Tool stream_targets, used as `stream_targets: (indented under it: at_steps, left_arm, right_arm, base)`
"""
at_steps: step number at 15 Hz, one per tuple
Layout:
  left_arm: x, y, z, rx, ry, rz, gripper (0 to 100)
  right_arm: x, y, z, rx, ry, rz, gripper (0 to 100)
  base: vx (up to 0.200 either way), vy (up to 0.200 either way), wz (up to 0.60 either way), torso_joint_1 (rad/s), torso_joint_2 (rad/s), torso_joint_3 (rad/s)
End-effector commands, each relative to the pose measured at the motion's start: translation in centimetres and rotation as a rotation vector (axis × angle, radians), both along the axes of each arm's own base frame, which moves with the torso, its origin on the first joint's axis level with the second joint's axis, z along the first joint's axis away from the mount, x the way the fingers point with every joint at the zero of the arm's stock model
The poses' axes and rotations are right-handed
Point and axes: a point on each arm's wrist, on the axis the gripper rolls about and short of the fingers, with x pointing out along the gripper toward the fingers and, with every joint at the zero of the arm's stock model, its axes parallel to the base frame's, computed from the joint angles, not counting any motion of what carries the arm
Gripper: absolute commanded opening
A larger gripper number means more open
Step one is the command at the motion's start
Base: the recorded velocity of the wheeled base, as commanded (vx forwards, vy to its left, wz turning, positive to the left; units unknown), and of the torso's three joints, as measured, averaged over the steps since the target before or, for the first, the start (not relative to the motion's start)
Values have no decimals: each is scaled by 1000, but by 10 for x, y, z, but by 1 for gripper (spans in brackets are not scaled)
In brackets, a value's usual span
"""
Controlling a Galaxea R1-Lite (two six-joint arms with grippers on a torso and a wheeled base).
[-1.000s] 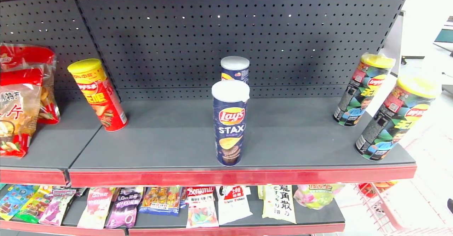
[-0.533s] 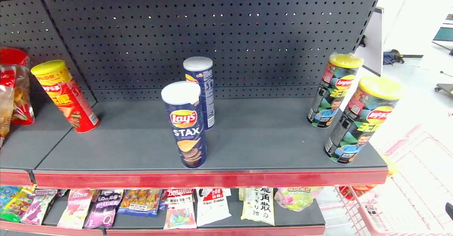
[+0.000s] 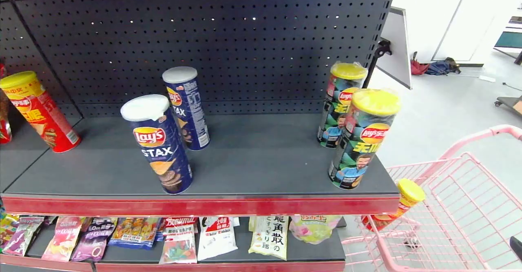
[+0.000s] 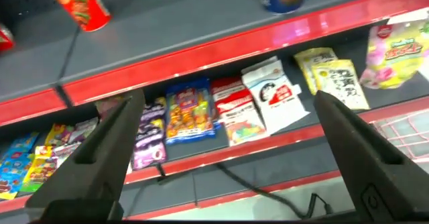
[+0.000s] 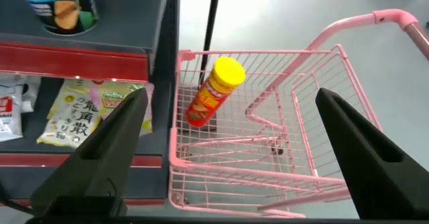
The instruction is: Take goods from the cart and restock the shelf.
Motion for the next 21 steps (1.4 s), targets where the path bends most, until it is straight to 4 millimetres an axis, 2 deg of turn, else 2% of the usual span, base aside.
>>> stream_targets:
  at_steps: [1,3,11,17,21]
  left_arm:
    - [0,0,-3,6,-1,-2,100]
    - [-1,0,-9,9,-3,-5,100]
    - [-1,0,-10,12,-2,-21,100]
    - [0,-1,-11,10,0,-43,100]
    - [1,-2,-15,38,12,-88,100]
  right_arm:
    - [0,0,-1,0,6,2,100]
    - [0,0,-2,0,7,2,100]
    - [-2,0,-7,0,10,-1,100]
    - [-9,0,-17,-4,-3,-16,100]
    - [-15,0,-27,-21,-23,-13,100]
  base:
    - [0,0,0,0,0,0]
    - [0,0,0,0,0,0]
    - [0,0,-600,2,5,3]
    - [0,0,0,0,0,0]
    - [0,0,0,-133,338,188]
